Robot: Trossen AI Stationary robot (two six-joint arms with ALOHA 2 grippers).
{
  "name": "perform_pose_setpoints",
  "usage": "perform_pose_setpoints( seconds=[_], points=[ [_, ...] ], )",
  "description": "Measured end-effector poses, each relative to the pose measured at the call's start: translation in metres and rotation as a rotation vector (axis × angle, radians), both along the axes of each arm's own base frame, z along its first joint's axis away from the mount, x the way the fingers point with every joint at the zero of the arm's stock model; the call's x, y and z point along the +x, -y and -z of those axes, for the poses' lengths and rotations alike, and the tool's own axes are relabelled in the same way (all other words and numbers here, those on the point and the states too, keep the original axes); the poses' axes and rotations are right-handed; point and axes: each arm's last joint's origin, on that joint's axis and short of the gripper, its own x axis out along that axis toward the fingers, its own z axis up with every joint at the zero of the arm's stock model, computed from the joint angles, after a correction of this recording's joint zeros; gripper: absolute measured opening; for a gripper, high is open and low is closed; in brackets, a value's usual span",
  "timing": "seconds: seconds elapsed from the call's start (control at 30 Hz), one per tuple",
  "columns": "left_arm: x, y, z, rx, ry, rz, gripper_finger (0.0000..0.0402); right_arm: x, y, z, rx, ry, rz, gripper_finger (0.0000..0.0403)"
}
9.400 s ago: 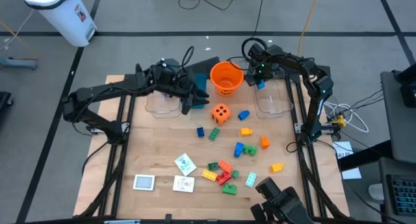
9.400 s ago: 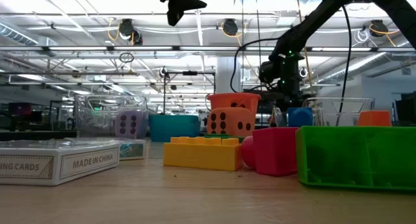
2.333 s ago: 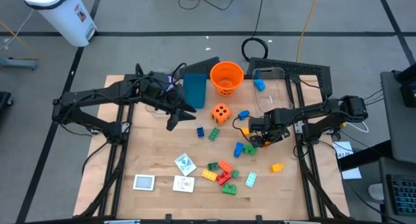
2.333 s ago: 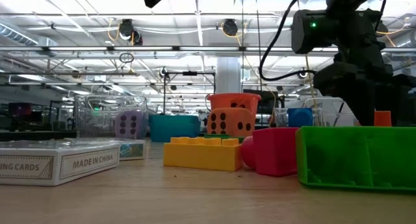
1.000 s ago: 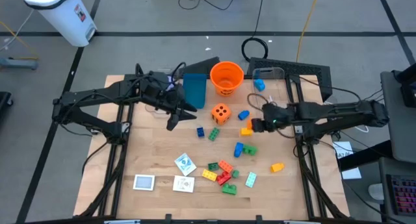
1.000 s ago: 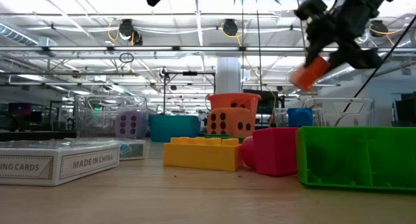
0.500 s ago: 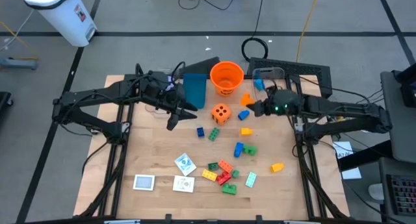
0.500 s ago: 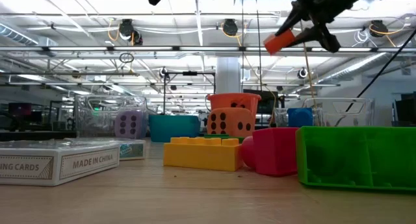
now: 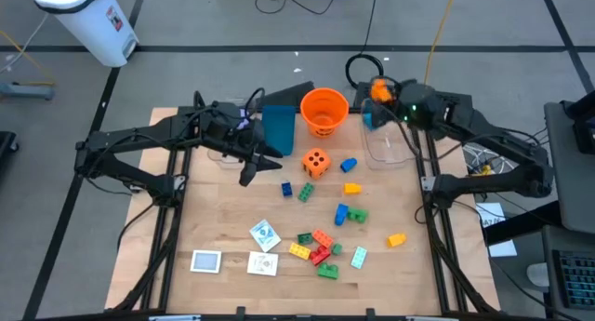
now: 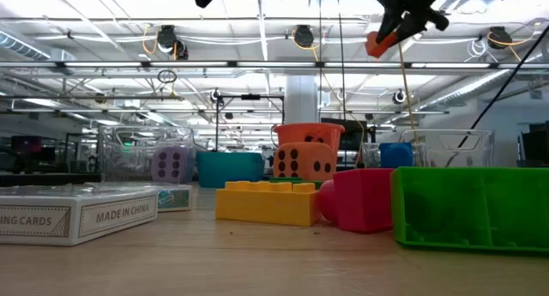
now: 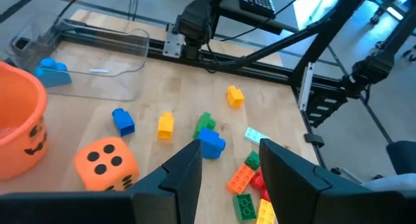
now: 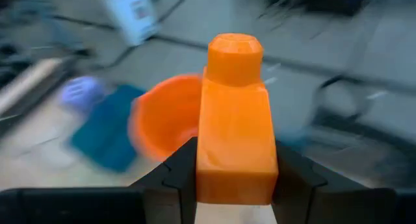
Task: Pick & Place Toys
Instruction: Put the orange game piece into the right transparent bin
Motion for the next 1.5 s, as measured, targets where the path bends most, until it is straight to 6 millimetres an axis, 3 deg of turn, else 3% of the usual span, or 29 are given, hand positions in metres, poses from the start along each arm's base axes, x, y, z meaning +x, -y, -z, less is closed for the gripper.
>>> perform_pose_setpoints(
  seconds=[0.13,0.27,0.6,1.03,1.3,1.5],
  points=[
    [0.000,0.000,0.000,0.006,-0.001,-0.015,0.0159,-0.002,0.016,-0.001,-0.093,-0.125,0.091,0.0131],
    [0.000,-0.001,0.000,0.005,-0.003,-0.031,0.0159,-0.002,0.033,0.011,-0.084,-0.256,0.127,0.0131],
    [0.000,-0.001,0.000,-0.001,-0.004,-0.034,0.0159,-0.002,0.066,0.080,0.140,-0.392,0.136,0.0135],
    [0.000,-0.001,0.000,-0.001,-0.004,-0.035,0.0159,-0.025,0.085,0.158,0.357,-0.310,0.206,0.0135],
    [0.000,-0.003,0.000,0.015,-0.006,-0.070,0.0159,-0.039,0.092,0.174,0.375,-0.275,0.255,0.0135],
    [-0.001,-0.011,0.000,0.017,-0.006,-0.097,0.0159,-0.039,0.103,0.185,0.404,-0.267,0.262,0.0135]
  ],
)
